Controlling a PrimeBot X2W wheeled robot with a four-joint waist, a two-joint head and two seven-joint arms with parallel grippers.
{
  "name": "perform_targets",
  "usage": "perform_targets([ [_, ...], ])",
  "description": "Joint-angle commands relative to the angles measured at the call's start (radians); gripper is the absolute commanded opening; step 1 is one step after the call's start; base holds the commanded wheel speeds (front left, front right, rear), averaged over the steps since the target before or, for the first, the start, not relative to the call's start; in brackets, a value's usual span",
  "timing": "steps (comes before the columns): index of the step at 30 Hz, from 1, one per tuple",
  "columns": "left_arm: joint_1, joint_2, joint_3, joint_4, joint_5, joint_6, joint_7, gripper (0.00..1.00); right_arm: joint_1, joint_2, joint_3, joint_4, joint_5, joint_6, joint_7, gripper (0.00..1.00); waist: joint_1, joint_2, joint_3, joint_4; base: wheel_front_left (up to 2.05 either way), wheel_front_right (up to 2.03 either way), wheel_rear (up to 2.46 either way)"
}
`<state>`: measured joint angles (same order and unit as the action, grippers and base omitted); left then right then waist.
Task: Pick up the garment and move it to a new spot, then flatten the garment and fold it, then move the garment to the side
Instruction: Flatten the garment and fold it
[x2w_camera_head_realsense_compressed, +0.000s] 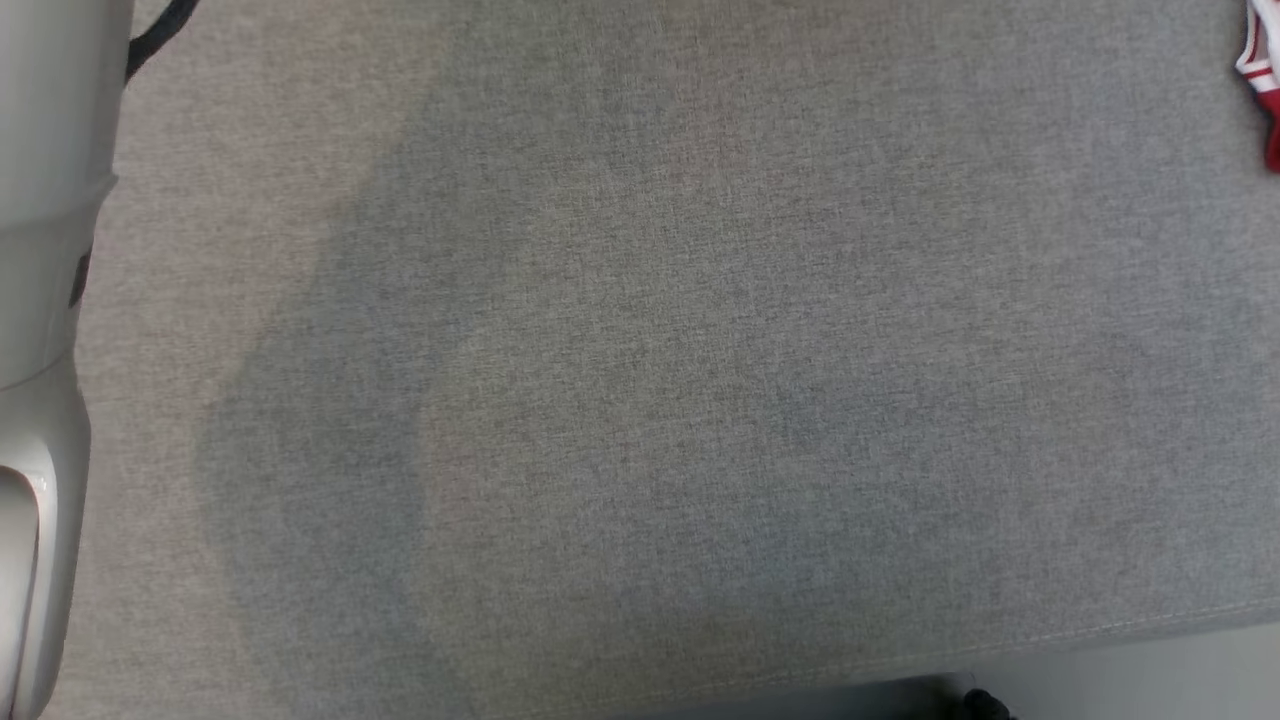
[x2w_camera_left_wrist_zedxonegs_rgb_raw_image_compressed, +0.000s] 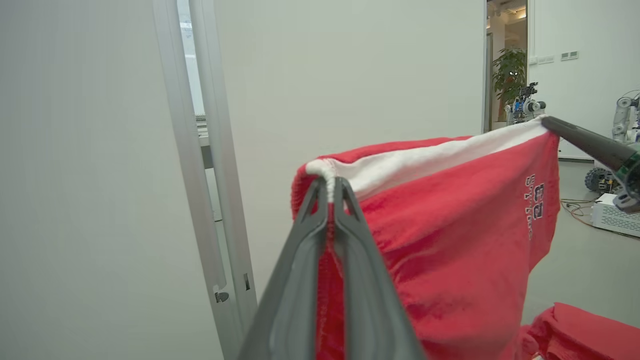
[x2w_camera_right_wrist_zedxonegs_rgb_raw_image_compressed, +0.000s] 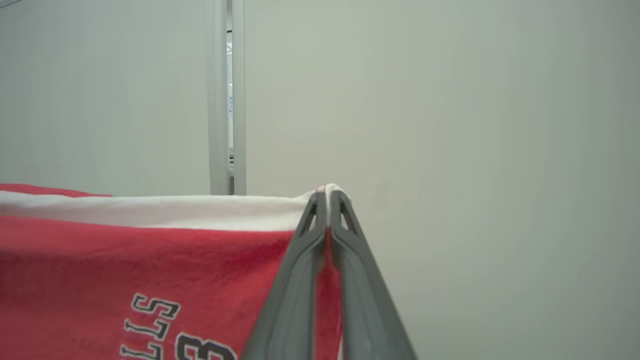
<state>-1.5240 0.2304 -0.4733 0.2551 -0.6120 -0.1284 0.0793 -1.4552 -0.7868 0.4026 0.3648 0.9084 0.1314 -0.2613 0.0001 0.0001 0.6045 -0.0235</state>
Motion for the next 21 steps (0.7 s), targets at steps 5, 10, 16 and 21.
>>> perform_targets([
  [5,0.048,0.058,-0.120,0.020,-0.026,-0.003,-0.183,0.00,0.109,0.035,-0.056,-0.110,-0.040,-0.001,-0.003,0.00,-0.0001,-0.0001,0.098,-0.042,0.00,0.00,0.00],
  [10,0.256,0.167,-0.223,-0.019,-0.096,-0.003,-0.283,0.00,0.382,0.027,-0.124,-0.259,0.010,-0.001,-0.004,0.00,-0.0001,-0.0001,0.045,-0.021,0.00,0.00,0.00],
  [16,0.596,0.275,-0.238,-0.108,-0.111,0.016,-0.336,0.00,0.800,0.022,-0.178,-0.401,0.067,-0.002,-0.004,0.00,-0.0001,-0.0001,-0.062,-0.005,0.00,0.00,0.00],
  [21,0.873,0.340,-0.236,-0.216,-0.128,0.078,-0.343,0.00,1.086,0.028,-0.170,-0.472,0.127,-0.002,-0.004,0.00,-0.0001,-0.0001,-0.153,-0.013,0.00,0.00,0.00],
])
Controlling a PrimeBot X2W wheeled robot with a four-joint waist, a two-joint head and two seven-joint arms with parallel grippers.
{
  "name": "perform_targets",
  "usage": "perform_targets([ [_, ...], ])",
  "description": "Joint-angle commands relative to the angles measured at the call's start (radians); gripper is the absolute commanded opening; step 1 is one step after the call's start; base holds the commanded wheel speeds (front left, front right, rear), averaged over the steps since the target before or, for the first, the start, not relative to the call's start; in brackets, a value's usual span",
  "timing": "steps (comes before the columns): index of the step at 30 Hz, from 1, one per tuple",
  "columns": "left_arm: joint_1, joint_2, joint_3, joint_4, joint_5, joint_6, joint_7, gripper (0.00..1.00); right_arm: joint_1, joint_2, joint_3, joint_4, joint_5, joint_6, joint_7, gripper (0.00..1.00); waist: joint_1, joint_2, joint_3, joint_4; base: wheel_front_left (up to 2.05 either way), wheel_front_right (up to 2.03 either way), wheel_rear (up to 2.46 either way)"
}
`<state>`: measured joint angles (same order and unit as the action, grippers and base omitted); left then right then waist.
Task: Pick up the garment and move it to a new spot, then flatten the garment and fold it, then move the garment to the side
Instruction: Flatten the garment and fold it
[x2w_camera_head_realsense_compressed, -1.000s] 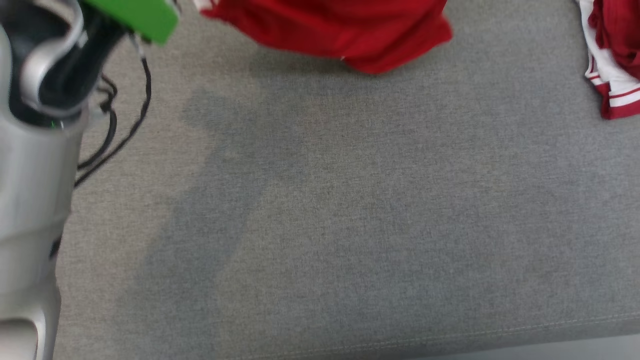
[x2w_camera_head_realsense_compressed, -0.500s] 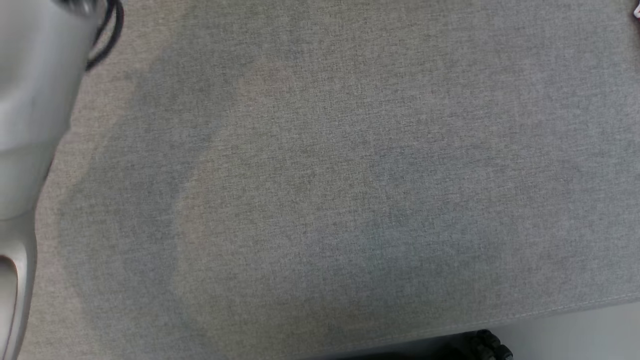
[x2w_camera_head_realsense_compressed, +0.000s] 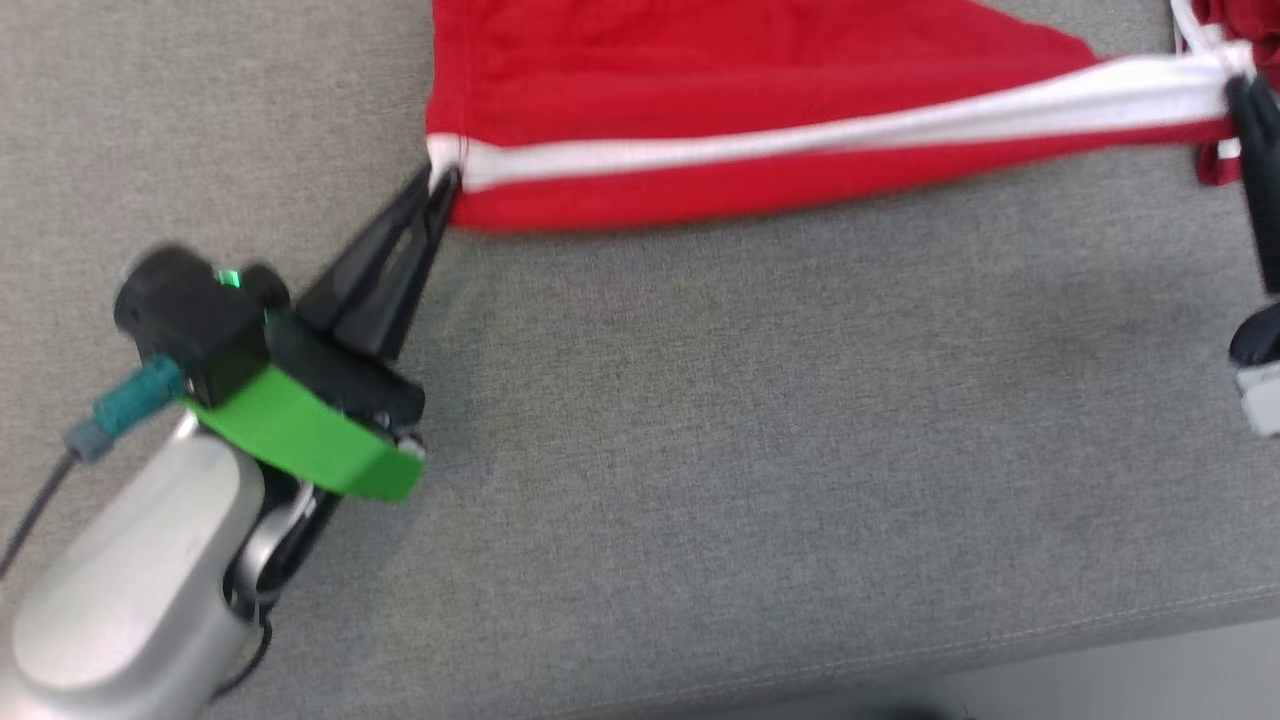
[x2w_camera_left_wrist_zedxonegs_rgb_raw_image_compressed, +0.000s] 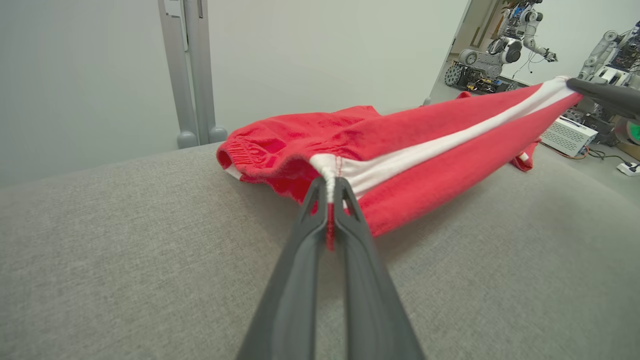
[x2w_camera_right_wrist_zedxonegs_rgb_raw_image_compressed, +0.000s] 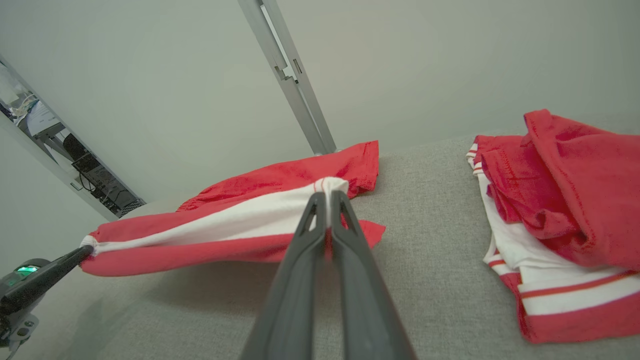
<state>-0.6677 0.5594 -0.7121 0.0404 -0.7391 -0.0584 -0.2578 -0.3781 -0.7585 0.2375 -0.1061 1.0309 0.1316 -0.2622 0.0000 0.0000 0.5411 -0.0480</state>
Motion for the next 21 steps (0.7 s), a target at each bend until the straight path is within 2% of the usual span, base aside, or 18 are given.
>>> perform_targets([
  [1,0.072,0.026,-0.002,-0.026,0.000,0.026,-0.007,0.00,0.059,0.001,0.000,-0.014,0.022,-0.002,-0.003,0.00,0.0000,0.0000,-0.107,0.008,0.00,0.00,0.00],
  [6,0.280,0.071,-0.035,-0.126,0.015,0.106,-0.007,0.00,0.224,-0.012,0.043,-0.052,0.083,-0.002,-0.003,0.00,0.0000,0.0000,-0.194,-0.006,0.00,0.00,0.00],
  [12,0.437,0.108,-0.066,-0.235,0.002,0.194,0.013,0.00,0.344,-0.064,0.082,-0.095,0.127,-0.002,0.009,0.00,0.0000,0.0000,-0.261,-0.006,0.00,0.00,0.00],
  [17,0.520,0.137,-0.099,-0.319,-0.022,0.229,0.063,0.00,0.439,-0.120,0.066,-0.148,0.159,-0.002,0.020,0.00,0.0000,0.0000,-0.295,0.008,0.00,0.00,0.00],
  [21,0.545,0.129,-0.093,-0.351,-0.066,0.240,0.079,0.00,0.466,-0.139,0.030,-0.157,0.141,-0.002,0.024,0.00,0.0000,0.0000,-0.305,0.021,0.00,0.00,0.00],
])
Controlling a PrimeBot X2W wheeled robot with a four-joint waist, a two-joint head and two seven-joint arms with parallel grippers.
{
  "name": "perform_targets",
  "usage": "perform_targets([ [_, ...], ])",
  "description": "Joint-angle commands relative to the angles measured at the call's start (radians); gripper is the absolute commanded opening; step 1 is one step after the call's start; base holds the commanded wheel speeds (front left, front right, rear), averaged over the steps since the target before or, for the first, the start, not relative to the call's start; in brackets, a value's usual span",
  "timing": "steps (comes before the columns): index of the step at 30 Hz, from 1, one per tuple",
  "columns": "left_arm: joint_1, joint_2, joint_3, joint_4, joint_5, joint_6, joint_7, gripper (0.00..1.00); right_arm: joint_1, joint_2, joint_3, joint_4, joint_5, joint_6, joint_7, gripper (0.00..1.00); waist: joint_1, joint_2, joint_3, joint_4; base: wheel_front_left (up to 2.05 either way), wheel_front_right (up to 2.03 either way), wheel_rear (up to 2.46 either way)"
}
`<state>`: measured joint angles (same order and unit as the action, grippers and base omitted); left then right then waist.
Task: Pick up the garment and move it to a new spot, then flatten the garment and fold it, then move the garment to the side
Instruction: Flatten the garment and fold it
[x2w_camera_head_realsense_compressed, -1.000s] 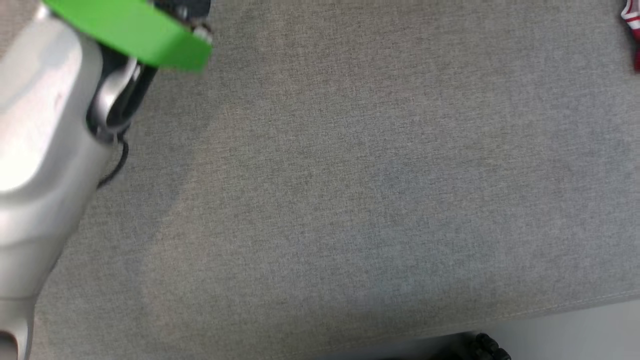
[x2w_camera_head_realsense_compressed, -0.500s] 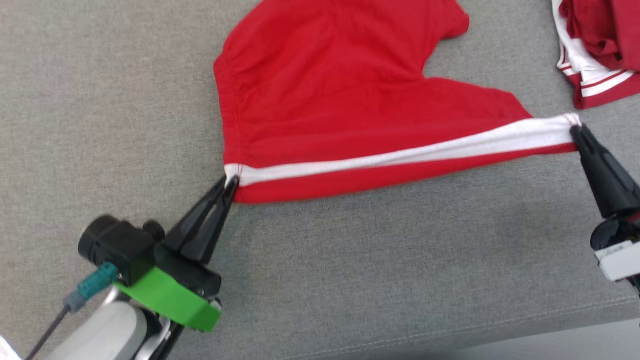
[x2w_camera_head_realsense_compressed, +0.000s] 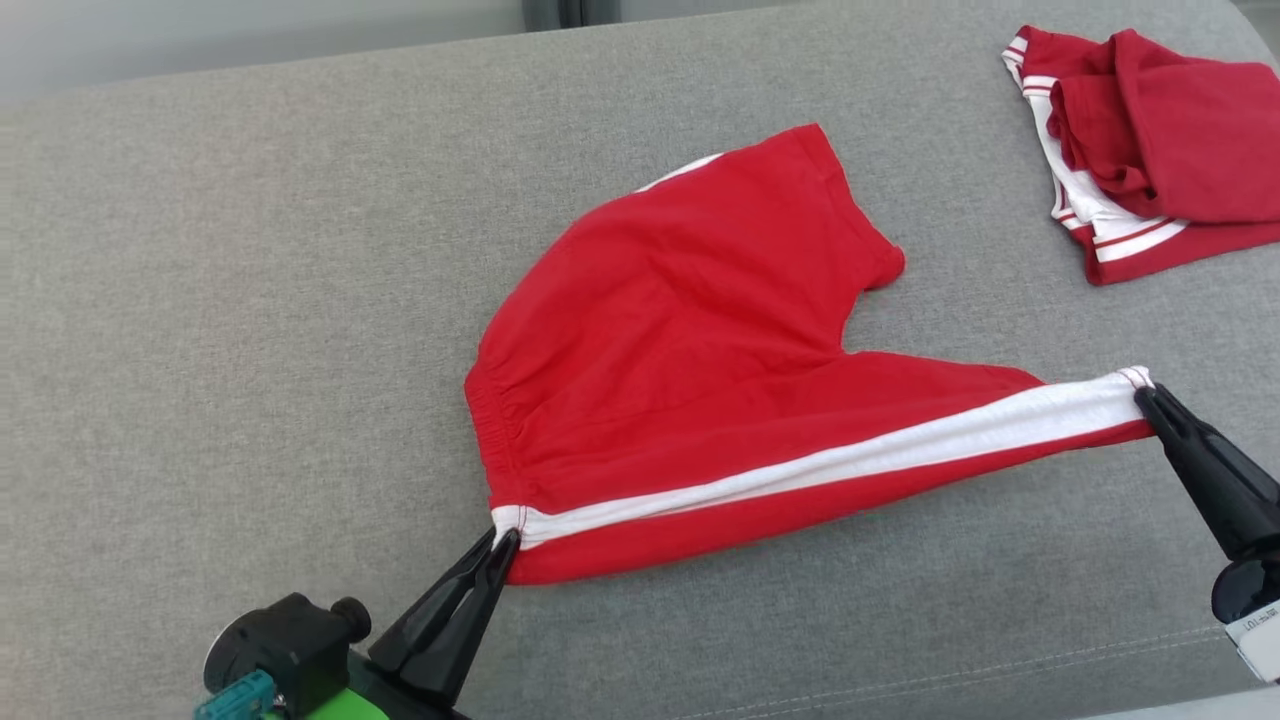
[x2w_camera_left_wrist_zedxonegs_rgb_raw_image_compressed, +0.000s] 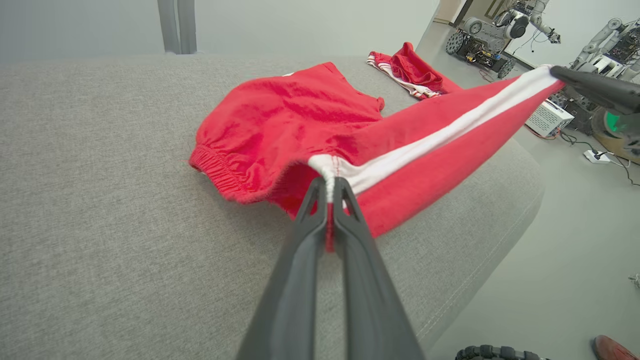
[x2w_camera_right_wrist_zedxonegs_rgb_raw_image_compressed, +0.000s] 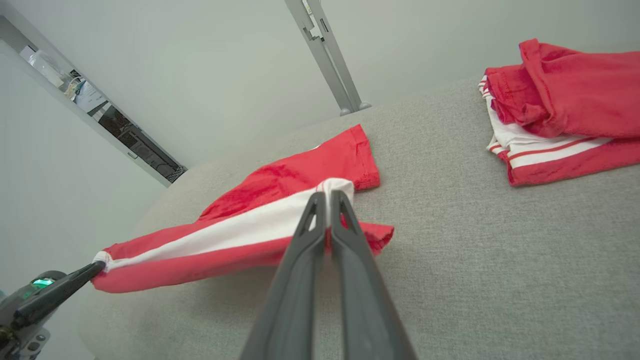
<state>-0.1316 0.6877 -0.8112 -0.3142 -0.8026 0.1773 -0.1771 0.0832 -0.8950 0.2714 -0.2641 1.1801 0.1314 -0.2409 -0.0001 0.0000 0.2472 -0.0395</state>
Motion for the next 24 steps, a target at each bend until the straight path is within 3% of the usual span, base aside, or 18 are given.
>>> perform_targets([
  [1,0.006,-0.008,0.008,0.009,-0.017,0.000,0.003,0.00,-0.005,-0.002,-0.008,0.010,-0.016,-0.002,0.010,0.00,0.0001,0.0000,-0.011,0.017,0.00,0.00,0.00],
  [6,-0.051,-0.076,0.037,0.073,-0.119,-0.031,0.023,0.00,-0.111,0.031,-0.006,0.076,-0.054,-0.002,0.070,0.00,0.0001,0.0000,0.007,0.042,0.00,0.00,0.00],
  [14,-0.227,-0.191,0.058,0.254,-0.226,-0.104,0.116,0.00,-0.427,0.096,0.058,0.268,-0.127,-0.002,0.243,0.00,0.0001,0.0000,0.086,0.108,0.00,0.00,0.00],
  [24,-0.393,-0.252,0.099,0.367,-0.292,-0.153,0.177,0.00,-0.781,0.119,0.196,0.443,-0.151,-0.002,0.393,0.00,0.0001,0.0000,0.181,0.173,0.00,0.00,0.00],
])
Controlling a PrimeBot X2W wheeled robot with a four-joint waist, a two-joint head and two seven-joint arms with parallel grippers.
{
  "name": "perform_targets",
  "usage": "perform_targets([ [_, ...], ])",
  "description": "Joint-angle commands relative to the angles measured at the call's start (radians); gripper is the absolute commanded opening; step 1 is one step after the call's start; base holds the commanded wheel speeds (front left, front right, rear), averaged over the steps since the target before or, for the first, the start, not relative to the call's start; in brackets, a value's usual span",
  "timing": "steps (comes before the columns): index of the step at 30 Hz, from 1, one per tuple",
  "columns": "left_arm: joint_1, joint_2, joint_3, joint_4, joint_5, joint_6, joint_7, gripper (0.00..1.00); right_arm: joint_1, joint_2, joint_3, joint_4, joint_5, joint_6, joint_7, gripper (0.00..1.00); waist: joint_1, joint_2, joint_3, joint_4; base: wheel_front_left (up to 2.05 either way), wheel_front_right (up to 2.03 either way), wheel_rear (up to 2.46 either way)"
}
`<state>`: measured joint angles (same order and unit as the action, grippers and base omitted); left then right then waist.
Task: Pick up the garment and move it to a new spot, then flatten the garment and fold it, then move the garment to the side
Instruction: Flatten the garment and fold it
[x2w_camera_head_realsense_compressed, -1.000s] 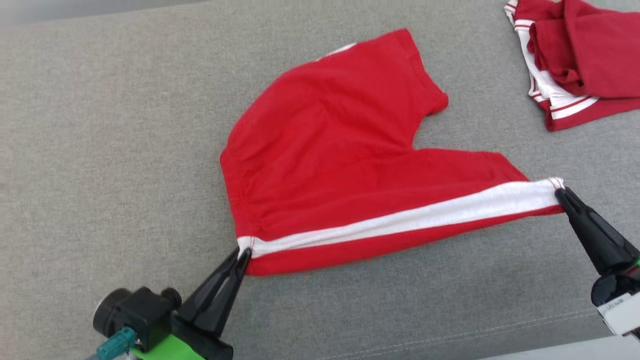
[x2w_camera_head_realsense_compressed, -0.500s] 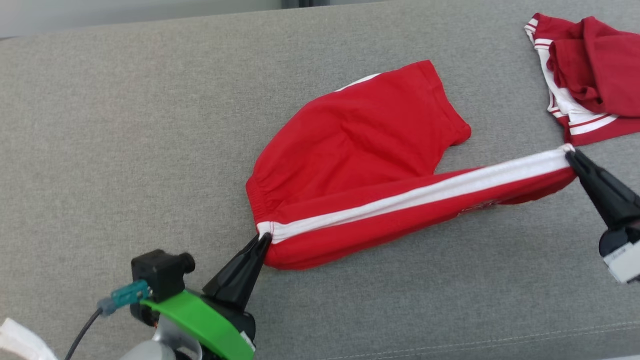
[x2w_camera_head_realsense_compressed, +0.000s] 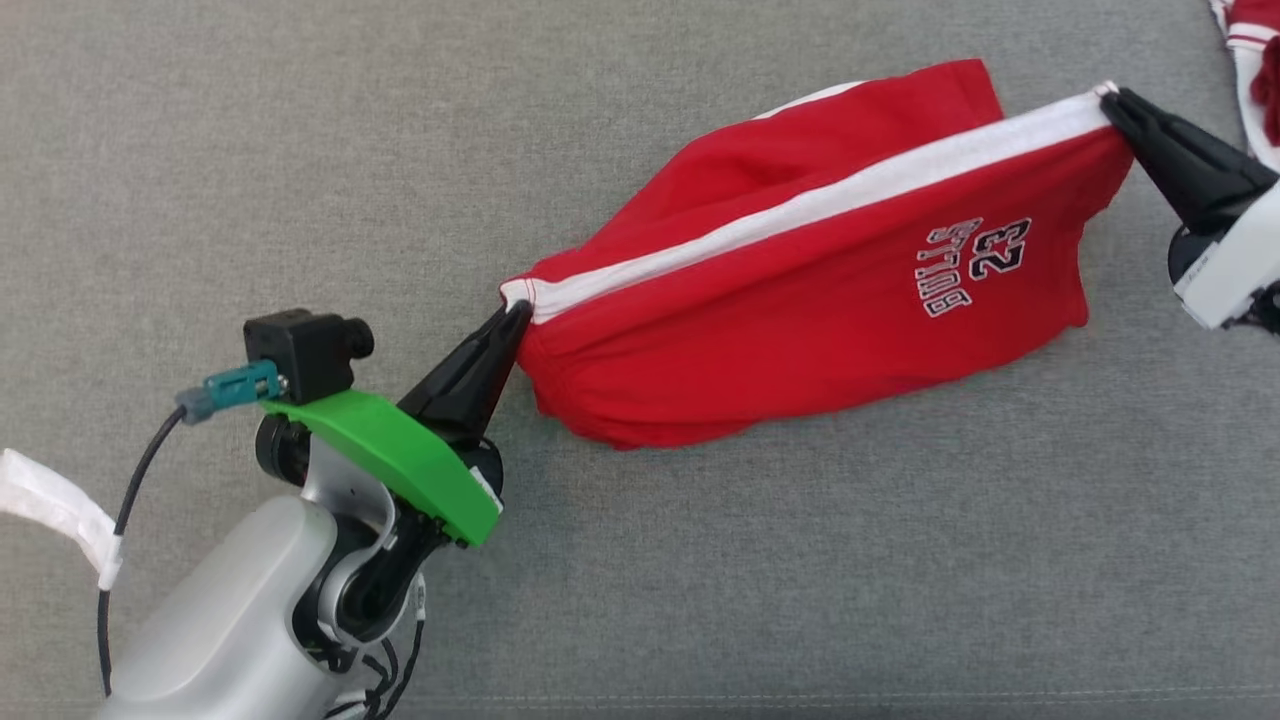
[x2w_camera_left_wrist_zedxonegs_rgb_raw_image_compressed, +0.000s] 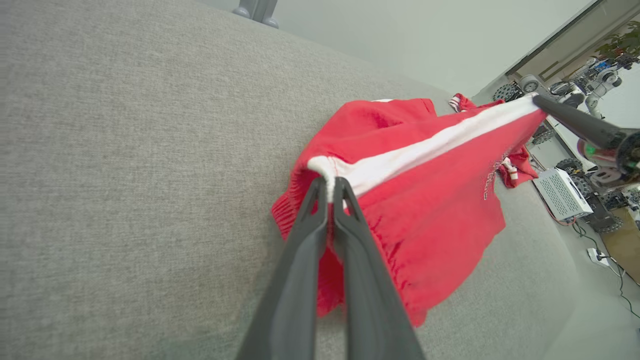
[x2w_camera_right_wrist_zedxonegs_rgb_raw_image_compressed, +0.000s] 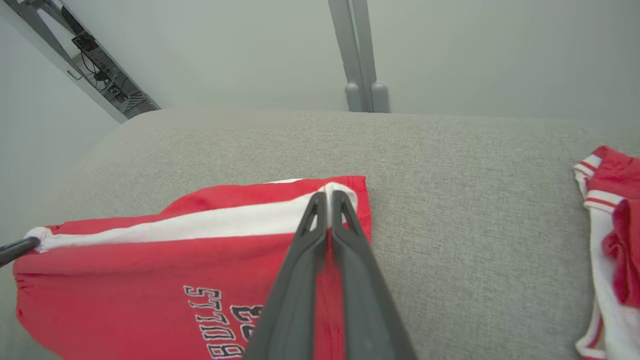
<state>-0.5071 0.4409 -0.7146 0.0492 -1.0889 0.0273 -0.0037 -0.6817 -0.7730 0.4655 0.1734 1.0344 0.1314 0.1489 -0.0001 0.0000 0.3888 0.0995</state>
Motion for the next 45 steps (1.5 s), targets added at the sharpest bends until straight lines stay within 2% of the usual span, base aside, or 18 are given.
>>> perform_targets([
  [1,-0.031,-0.009,0.003,0.011,-0.008,-0.007,0.008,0.00,-0.044,-0.004,0.018,0.017,-0.010,-0.002,0.014,0.00,0.0001,0.0000,0.049,0.039,0.00,0.00,0.00],
  [6,-0.127,-0.033,-0.014,0.065,0.034,-0.020,0.023,0.00,-0.224,-0.015,0.104,0.109,-0.018,-0.002,0.071,0.00,0.0001,0.0000,0.118,0.080,0.00,0.00,0.00],
  [14,-0.209,-0.067,-0.038,0.158,0.107,-0.032,-0.012,0.00,-0.350,-0.007,0.199,0.202,0.008,-0.002,0.076,0.00,0.0001,0.0000,0.149,0.105,0.00,0.00,0.00],
  [15,-0.214,-0.070,-0.038,0.172,0.114,-0.033,-0.019,0.10,-0.358,-0.006,0.210,0.209,0.014,-0.002,0.067,0.09,0.0001,0.0000,0.148,0.105,0.00,0.00,0.00],
  [16,-0.217,-0.071,-0.039,0.181,0.119,-0.036,-0.023,0.27,-0.363,-0.002,0.220,0.214,0.020,-0.002,0.060,0.26,0.0001,0.0000,0.146,0.103,0.00,0.00,0.00],
  [17,-0.218,-0.073,-0.039,0.192,0.121,-0.036,-0.029,0.50,-0.365,0.003,0.234,0.217,0.032,-0.002,0.048,0.47,0.0001,0.0000,0.142,0.100,0.00,0.00,0.00],
  [18,-0.219,-0.074,-0.039,0.201,0.124,-0.037,-0.034,0.94,-0.366,0.005,0.245,0.218,0.040,-0.002,0.039,1.00,0.0001,0.0000,0.137,0.096,0.00,0.00,0.00],
  [19,-0.217,-0.076,-0.041,0.209,0.127,-0.038,-0.038,1.00,-0.370,0.007,0.253,0.219,0.052,-0.002,0.018,1.00,0.0001,0.0000,0.132,0.091,0.00,0.00,0.00],
  [23,-0.190,-0.073,-0.045,0.220,0.139,-0.041,-0.071,1.00,-0.367,0.009,0.292,0.226,0.076,-0.002,-0.066,1.00,0.0001,0.0000,0.100,0.069,0.00,0.00,0.00],
  [26,-0.164,-0.061,-0.051,0.213,0.177,-0.015,-0.120,1.00,-0.347,0.002,0.315,0.225,0.085,-0.002,-0.152,1.00,0.0001,0.0000,0.068,0.054,0.00,0.00,0.00],
  [33,-0.050,-0.032,-0.045,0.153,0.286,0.111,-0.234,1.00,-0.237,-0.005,0.389,0.208,0.109,-0.002,-0.345,1.00,0.0001,0.0000,-0.037,0.011,0.00,0.00,0.00],
  [36,0.013,-0.021,-0.036,0.114,0.348,0.169,-0.255,1.00,-0.178,0.007,0.412,0.209,0.110,-0.002,-0.391,1.00,0.0001,0.0000,-0.076,-0.004,0.00,0.00,0.00],
  [40,0.093,-0.038,0.013,0.065,0.428,0.232,-0.263,1.00,-0.099,0.029,0.413,0.222,0.109,-0.002,-0.410,1.00,0.0001,0.0000,-0.116,-0.015,0.00,0.00,0.00],
  [42,0.147,-0.062,0.057,0.032,0.473,0.249,-0.261,1.00,-0.058,0.041,0.401,0.227,0.109,-0.002,-0.415,1.00,0.0001,0.0000,-0.129,-0.014,0.00,0.00,0.00],
  [45,0.216,-0.101,0.122,-0.002,0.537,0.251,-0.261,1.00,-0.003,0.056,0.345,0.222,0.083,-0.002,-0.414,1.00,0.0001,0.0000,-0.145,-0.003,0.00,0.00,0.00],
])
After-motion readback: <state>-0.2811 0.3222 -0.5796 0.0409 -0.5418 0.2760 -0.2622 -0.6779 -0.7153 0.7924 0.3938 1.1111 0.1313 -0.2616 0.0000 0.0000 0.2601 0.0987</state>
